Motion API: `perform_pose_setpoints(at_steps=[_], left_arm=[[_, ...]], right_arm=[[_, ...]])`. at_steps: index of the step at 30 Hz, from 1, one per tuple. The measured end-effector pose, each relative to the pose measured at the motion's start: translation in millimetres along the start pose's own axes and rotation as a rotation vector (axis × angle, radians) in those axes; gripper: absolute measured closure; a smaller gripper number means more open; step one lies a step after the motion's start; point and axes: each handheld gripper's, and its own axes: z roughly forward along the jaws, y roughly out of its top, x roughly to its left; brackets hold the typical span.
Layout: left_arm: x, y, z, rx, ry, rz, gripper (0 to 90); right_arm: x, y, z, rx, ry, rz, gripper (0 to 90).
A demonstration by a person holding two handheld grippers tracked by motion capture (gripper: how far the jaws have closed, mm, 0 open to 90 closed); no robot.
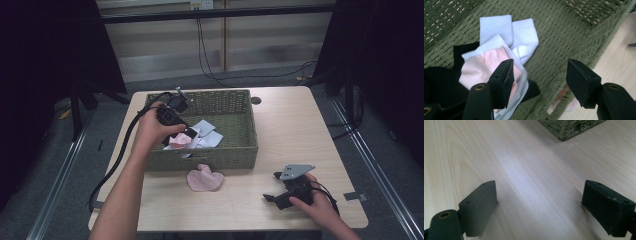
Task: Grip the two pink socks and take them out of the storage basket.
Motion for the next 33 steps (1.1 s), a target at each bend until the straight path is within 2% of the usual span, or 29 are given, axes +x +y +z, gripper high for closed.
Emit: perform_pose_setpoints(at_steps=[9,11,16,21,25,28,33], left_arm=[[26.6,-15.5,15.5,-0.021,0.035,-0.090,37.5],[31.4,-17.2,18.0,-0.010,0.050,-0.088,36.9],[39.0,-18.5,25.3,-0.005,0.064,-0.120,35.3],[45.4,-17.5,33.3,0.027,0.074,-0.110,34.4],[49.6,-17.7,39.9,0.033,0.090,-0.119,32.1],[54.9,-21.6,44.7,0.019,0.078,-0.139,29.8],[62.2,-29.4,50.7,0.038,0.080,-0.169,25.0]], right_arm=[[0.0,0.0,0.0,0.000,0.000,0.000,12.1],[0.0,0.0,0.0,0.000,0.000,0.000,12.0],[0.0,0.0,0.0,0.000,0.000,0.000,12.1],[0.0,0.0,0.0,0.000,0.000,0.000,12.1],[0.0,0.0,0.0,0.000,0.000,0.000,12.1],[0.0,0.0,0.0,0.000,0.000,0.000,12.1],[0.0,0.0,0.0,0.000,0.000,0.001,12.1]])
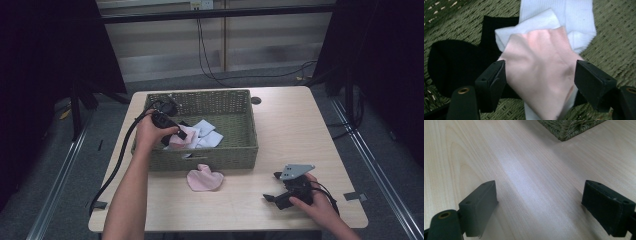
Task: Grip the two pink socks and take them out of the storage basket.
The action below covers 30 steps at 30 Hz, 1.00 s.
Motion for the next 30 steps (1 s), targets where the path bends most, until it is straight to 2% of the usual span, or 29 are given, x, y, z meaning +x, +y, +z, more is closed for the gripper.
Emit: perform_pose_setpoints(at_steps=[6,8,10,13,17,20,23,30], left_arm=[[3.8,-2.7,5.6,0.020,0.008,-0.010,21.5],[3.2,-3.1,8.0,0.028,-0.004,-0.020,25.5],[2.2,-3.0,10.3,0.045,-0.008,-0.008,32.4],[-0.3,-2.5,11.2,0.052,0.003,0.005,49.3],[-3.5,-1.0,8.1,0.061,-0.020,0.000,74.4],[-5.8,-0.8,2.4,0.041,-0.041,-0.016,82.6],[-7.2,-0.2,-5.6,0.039,-0.058,-0.024,85.6],[-14.2,6.6,-27.1,0.018,-0.078,-0.020,86.4]], right_arm=[[0.0,0.0,0.0,0.000,0.000,0.000,12.1],[0.0,0.0,0.0,0.000,0.000,-0.001,12.1],[0.0,0.0,0.0,0.000,0.000,-0.001,12.1],[0.0,0.0,0.0,0.000,0.000,0.000,12.1],[0.0,0.0,0.0,0.000,0.000,0.000,12.1],[0.0,0.0,0.0,0.000,0.000,-0.001,12.1],[0.0,0.0,0.0,0.000,0.000,-0.001,12.1],[0.0,0.0,0.0,0.000,0.000,-0.001,12.1]])
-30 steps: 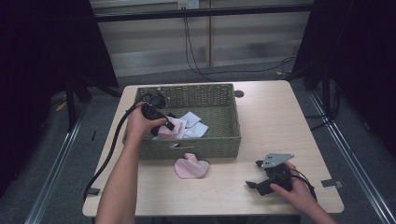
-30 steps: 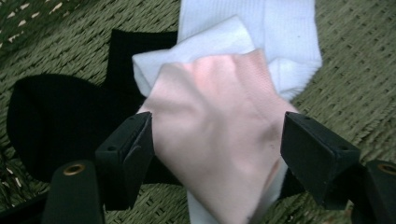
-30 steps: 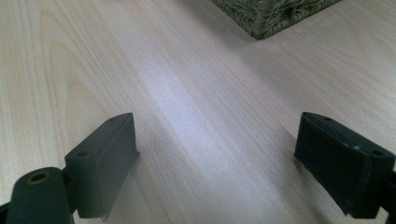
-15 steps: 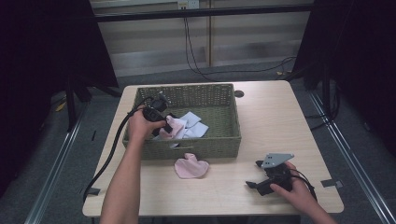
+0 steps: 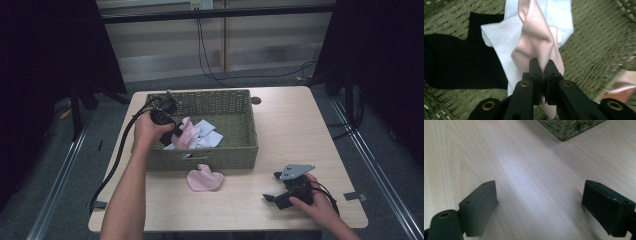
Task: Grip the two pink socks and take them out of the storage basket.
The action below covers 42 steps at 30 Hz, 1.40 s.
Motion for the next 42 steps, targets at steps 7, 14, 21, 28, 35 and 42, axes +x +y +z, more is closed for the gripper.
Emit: perform_pose_setpoints(at_steps=[7,14,21,28,35,42], left_arm=[[-6.9,5.0,-15.5,0.009,-0.022,0.027,86.6],[-9.8,5.9,-26.6,-0.010,-0.037,0.025,86.5],[-15.2,9.5,-38.2,-0.013,-0.038,0.039,86.6],[-19.3,12.2,-47.1,-0.015,-0.054,0.047,86.6],[-24.5,15.9,-59.1,-0.020,-0.049,0.057,86.5],[-28.5,19.8,-72.4,-0.030,-0.043,0.069,86.5]], right_arm=[[-0.1,0.0,0.1,-0.001,-0.001,-0.002,12.1],[-0.2,0.0,0.1,-0.002,0.000,-0.003,12.1],[0.0,0.1,0.0,0.000,0.001,0.000,12.1],[-0.1,0.1,0.0,-0.001,0.000,0.000,12.1],[-0.1,0.1,0.0,-0.001,0.000,-0.001,12.1],[-0.3,0.1,0.1,-0.001,0.000,-0.003,12.1]])
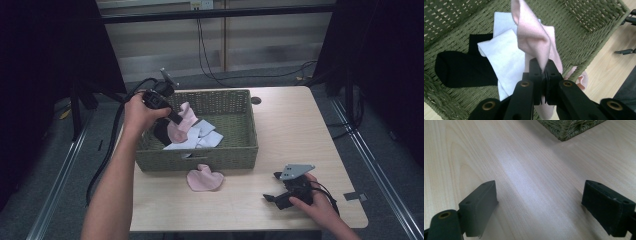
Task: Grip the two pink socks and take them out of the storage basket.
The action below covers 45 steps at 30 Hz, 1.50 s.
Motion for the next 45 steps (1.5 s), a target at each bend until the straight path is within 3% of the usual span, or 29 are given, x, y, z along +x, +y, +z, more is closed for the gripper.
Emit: perform_pose_setpoints(at_steps=[10,24,45], left_arm=[[-7.2,4.0,-9.1,-0.008,-0.008,0.012,86.5],[-32.0,8.3,-25.5,0.009,-0.029,0.072,86.5],[-55.7,-3.2,-25.5,0.026,-0.099,0.123,86.5]], right_arm=[[-0.1,0.0,0.0,-0.001,-0.001,-0.001,12.1],[0.1,0.0,-0.1,0.000,0.000,0.000,12.1],[0.2,0.0,-0.1,0.001,0.000,0.003,12.1]])
